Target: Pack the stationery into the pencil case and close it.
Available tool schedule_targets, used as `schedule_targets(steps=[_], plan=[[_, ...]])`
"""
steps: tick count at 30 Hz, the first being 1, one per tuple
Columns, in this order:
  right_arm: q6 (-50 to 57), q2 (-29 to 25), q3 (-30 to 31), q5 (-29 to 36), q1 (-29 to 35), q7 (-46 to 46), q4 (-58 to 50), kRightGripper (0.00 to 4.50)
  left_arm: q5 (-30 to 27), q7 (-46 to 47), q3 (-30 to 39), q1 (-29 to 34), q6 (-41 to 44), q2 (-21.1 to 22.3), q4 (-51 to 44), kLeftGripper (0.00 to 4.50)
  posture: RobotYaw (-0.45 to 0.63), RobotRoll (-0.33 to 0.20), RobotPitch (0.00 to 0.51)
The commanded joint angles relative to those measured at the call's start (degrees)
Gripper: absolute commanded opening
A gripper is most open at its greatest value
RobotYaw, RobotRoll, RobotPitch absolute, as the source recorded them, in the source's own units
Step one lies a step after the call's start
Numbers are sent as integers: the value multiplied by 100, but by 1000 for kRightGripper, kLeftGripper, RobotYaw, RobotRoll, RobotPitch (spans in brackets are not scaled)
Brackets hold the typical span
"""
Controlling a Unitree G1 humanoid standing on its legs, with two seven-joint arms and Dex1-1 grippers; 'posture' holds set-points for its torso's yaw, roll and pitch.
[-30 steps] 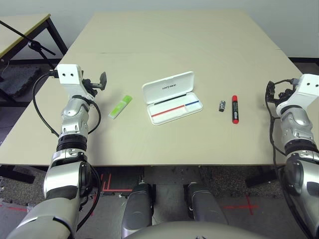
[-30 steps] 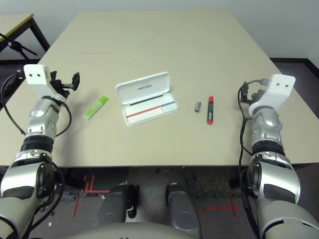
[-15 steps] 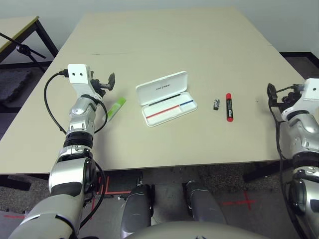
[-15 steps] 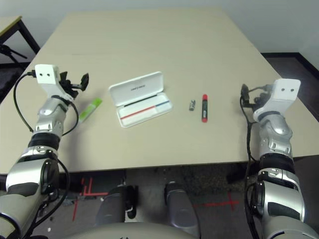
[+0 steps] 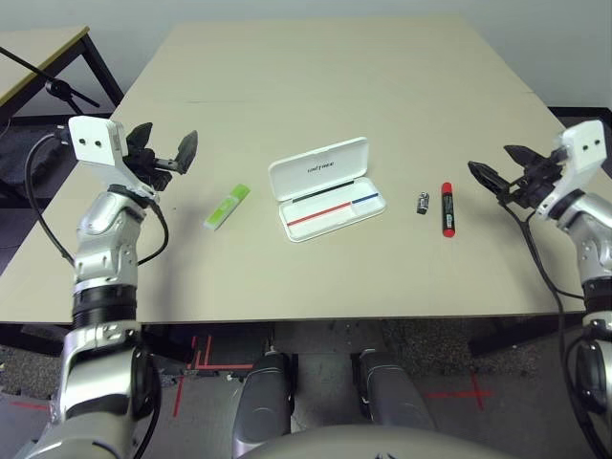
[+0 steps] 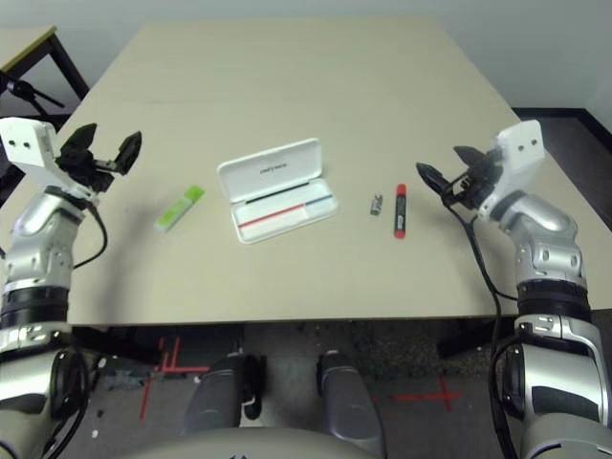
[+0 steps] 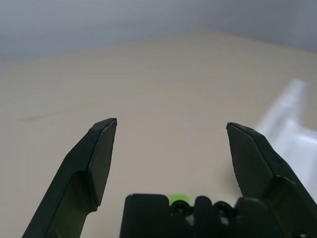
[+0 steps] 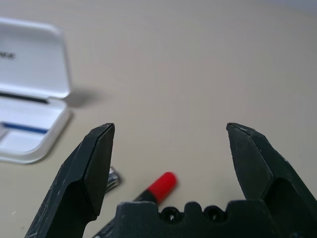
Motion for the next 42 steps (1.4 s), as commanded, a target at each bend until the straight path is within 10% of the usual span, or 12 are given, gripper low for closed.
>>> schedule_targets(steps=[1, 26, 42], plan=[[135, -36, 223, -68, 18, 387, -76, 4500, -412, -723, -470, 344, 755, 311, -999, 4463, -34, 0, 94], [156, 130, 819, -373, -14, 1041, -291, 4500, 1287, -1645, -3152, -542, 925, -95, -571, 4463, -51, 0, 78], [0, 248, 786, -445, 13, 873, -207, 4500, 2246, -1731, -3613, -1017, 840, -401, 434, 4463, -74, 0, 85]])
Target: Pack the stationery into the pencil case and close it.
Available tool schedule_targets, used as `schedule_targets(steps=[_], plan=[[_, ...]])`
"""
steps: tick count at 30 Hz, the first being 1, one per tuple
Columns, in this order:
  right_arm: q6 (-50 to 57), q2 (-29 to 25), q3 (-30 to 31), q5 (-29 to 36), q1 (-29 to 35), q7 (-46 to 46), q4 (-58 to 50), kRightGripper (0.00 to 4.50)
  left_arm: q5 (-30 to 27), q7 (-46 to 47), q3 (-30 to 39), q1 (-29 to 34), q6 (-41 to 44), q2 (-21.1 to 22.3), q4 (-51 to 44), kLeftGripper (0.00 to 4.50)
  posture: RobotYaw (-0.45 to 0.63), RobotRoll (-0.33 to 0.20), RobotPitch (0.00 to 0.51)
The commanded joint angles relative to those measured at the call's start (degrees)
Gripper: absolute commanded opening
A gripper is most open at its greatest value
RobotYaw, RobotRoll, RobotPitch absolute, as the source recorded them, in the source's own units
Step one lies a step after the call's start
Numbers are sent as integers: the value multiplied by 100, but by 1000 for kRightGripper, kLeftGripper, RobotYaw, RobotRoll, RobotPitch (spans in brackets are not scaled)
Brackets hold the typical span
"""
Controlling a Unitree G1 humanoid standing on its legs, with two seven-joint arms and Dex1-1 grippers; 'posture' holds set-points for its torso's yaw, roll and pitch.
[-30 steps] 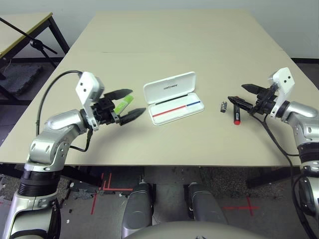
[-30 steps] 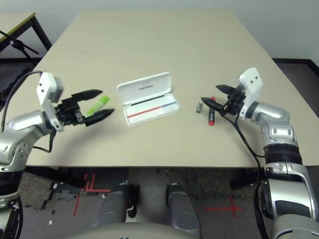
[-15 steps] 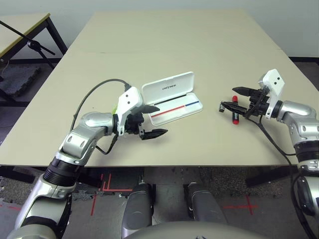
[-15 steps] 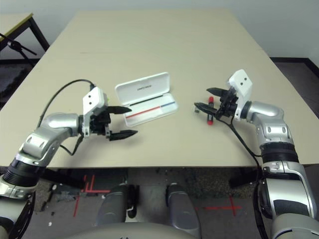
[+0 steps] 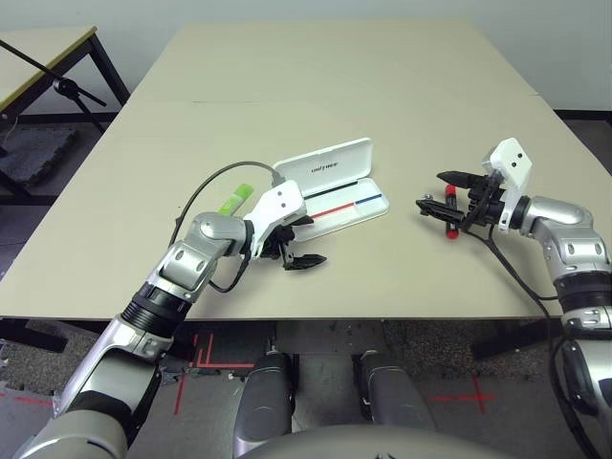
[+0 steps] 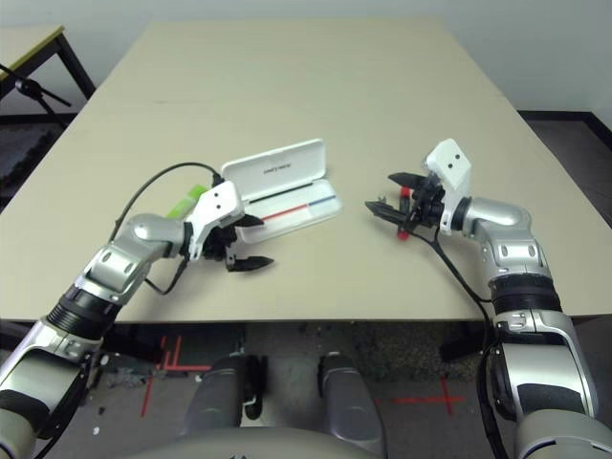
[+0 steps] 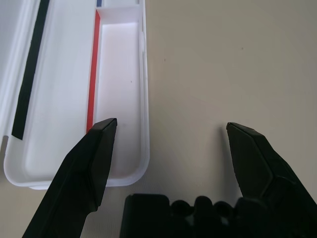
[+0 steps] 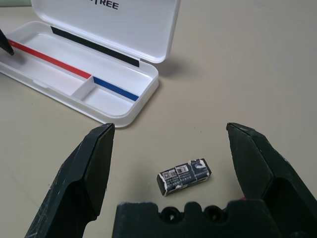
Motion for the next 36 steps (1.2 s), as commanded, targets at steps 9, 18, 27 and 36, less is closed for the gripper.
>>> schedule_targets(steps=[9, 18, 27, 36], plan=[[0, 59, -38, 18, 156, -173, -156, 4500, 271, -258, -156, -127, -72, -89, 217, 3890, -85, 0, 87], [113, -2, -61, 68, 277, -141, -309, 4500, 219, -408, -49, -254, -102, -123, 247, 438, -97, 0, 86], [588, -120, -49, 397, 430, 392, -696, 4500, 333, -629, -20, -442, -453, 7, 411, 37, -99, 0, 84], [1293, -380, 83, 691, 704, 944, -1503, 4500, 340, -1081, 27, -350, -1123, 483, 323, 37, -100, 0, 80]])
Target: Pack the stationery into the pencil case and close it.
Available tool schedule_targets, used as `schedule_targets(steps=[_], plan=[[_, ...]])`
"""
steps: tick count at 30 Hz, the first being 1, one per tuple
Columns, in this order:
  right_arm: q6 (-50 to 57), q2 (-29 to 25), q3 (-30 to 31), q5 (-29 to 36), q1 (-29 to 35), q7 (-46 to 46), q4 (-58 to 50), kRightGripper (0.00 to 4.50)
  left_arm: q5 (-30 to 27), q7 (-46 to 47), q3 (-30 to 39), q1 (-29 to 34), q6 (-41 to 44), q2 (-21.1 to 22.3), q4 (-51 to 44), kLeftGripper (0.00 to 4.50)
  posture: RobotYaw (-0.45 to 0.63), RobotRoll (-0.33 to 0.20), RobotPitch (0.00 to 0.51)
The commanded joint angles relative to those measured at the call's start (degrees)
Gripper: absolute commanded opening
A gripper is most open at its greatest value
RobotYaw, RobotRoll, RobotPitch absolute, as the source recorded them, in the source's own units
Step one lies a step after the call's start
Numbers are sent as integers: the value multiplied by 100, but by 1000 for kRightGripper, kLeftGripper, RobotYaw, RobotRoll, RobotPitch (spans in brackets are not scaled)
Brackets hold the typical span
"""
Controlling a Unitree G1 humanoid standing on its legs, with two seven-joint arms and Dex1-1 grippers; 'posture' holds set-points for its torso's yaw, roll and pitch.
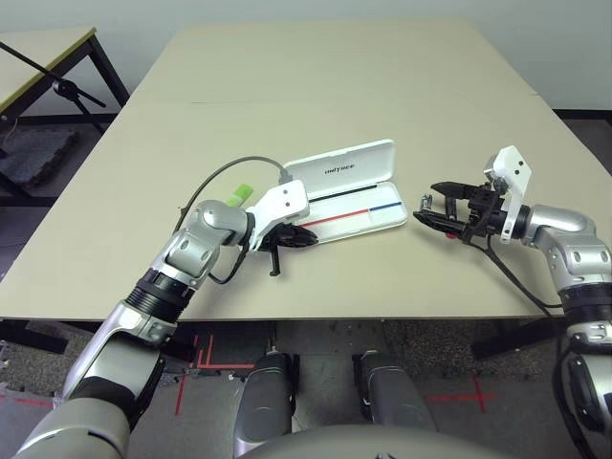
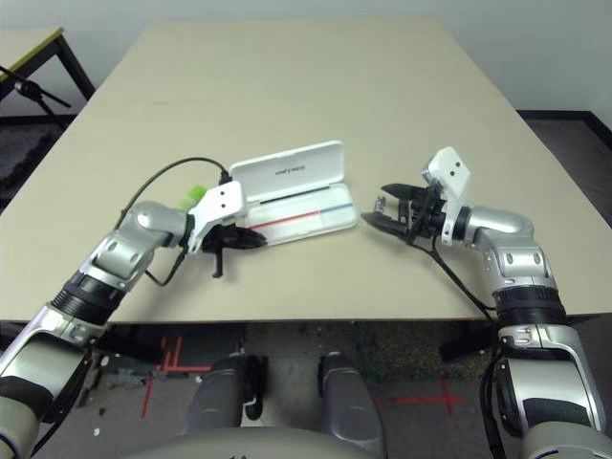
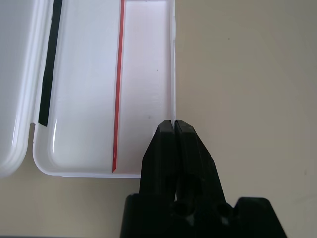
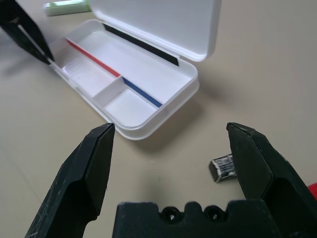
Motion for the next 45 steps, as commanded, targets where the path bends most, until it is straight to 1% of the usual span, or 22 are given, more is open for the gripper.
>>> schedule_targets(steps=[1, 6, 9, 19, 32, 35, 38, 39, 43, 45], plan=[[248, -128, 74, 94, 114, 194, -306, 4500, 3, -328, 68, 150, -262, 275, -139, 37, -100, 0, 80], [319, -142, 67, 79, 106, 214, -374, 4500, -53, -686, 99, 475, -338, 724, -534, 37, -93, 0, 79], [362, -158, 125, 85, 127, 309, -412, 4500, -55, -763, 148, 570, -350, 827, -613, 37, -86, 0, 79], [853, -336, 414, 94, 375, 668, -884, 4500, -44, -729, 226, 718, -250, 818, -685, 37, -82, 0, 78], [797, -299, 450, 35, 430, 586, -933, 4500, -10, -648, 265, 816, -163, 810, -672, 37, -83, 0, 83], [790, -247, 492, 21, 451, 540, -957, 4500, 103, -513, 263, 816, -235, 800, -655, 37, -82, 0, 83], [763, -205, 511, 17, 451, 492, -929, 4500, 100, -496, 281, 811, -256, 817, -690, 755, -81, 0, 83], [761, -193, 507, 25, 449, 480, -917, 4500, 74, -495, 298, 811, -237, 822, -724, 1092, -81, 0, 83], [741, -193, 487, 41, 446, 477, -865, 4500, -167, -561, 445, 924, -52, 880, -1103, 2577, -82, 0, 83], [739, -208, 468, 52, 435, 487, -832, 4500, -327, -588, 579, 1038, 99, 946, -1400, 3424, -80, 0, 83]])
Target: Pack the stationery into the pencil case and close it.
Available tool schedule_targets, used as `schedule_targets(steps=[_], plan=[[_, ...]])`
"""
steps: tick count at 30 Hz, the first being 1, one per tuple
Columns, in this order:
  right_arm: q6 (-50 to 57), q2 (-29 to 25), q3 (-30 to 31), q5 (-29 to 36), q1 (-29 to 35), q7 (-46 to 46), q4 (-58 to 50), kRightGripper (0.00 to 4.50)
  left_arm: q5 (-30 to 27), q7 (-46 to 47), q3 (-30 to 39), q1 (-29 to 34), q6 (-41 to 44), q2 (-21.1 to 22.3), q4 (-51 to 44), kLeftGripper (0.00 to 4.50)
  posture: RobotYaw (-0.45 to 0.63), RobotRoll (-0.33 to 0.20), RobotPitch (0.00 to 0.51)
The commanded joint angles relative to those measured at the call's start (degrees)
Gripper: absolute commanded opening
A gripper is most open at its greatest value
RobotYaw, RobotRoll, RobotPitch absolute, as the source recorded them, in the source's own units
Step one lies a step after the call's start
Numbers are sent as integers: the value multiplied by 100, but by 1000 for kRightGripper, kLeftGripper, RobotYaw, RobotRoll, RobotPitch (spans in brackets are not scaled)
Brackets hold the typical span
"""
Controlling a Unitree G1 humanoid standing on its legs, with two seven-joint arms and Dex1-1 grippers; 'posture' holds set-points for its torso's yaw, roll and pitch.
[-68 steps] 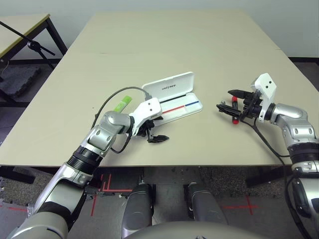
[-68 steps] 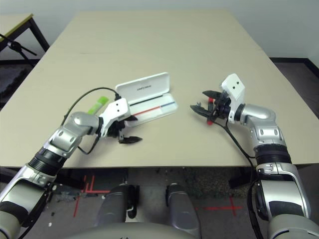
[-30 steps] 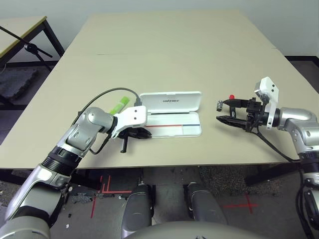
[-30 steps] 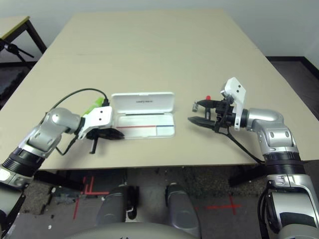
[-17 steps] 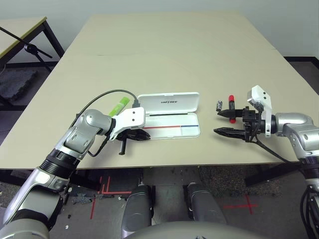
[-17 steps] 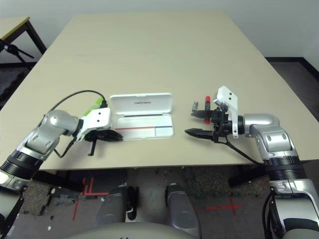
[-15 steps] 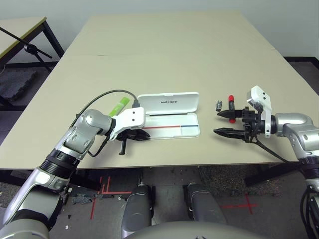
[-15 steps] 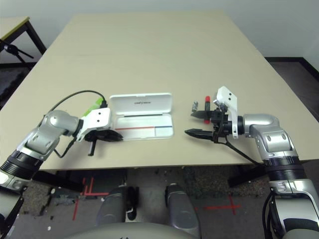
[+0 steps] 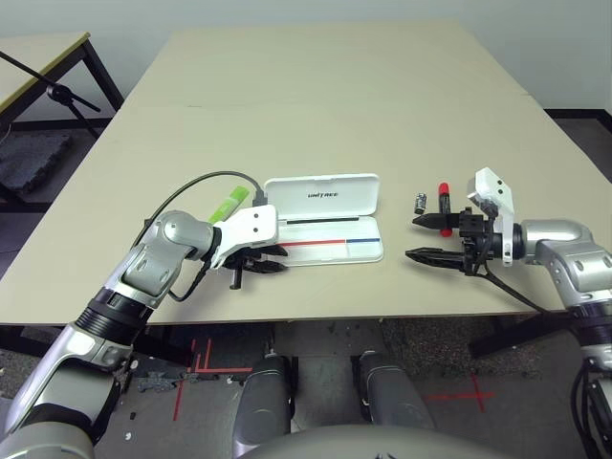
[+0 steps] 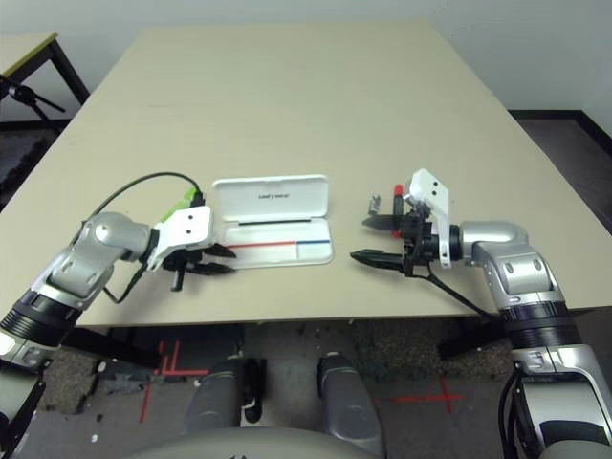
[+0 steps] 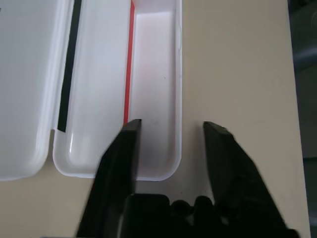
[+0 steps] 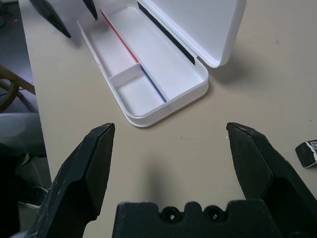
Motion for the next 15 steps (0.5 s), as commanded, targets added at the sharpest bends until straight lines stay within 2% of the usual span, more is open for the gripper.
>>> schedule_targets(steps=[1, 3, 10, 15], plan=[[-36, -26, -19, 31, 35, 5, 24, 4500, -308, -72, 247, 234, 274, 154, -547, 3784, -78, 0, 83], [-25, -46, -37, 44, 19, 17, 34, 4500, -508, -106, 416, 350, 314, 210, -749, 4459, -76, 0, 83], [505, -33, -586, 680, -9, -226, -355, 4500, -1087, -40, 1018, 456, 415, 295, -1148, 4459, -63, 0, 87], [1067, 7, -976, 842, 61, -1011, -725, 4500, -1264, -18, 1163, 439, 545, 367, -1293, 4459, -64, 0, 89]])
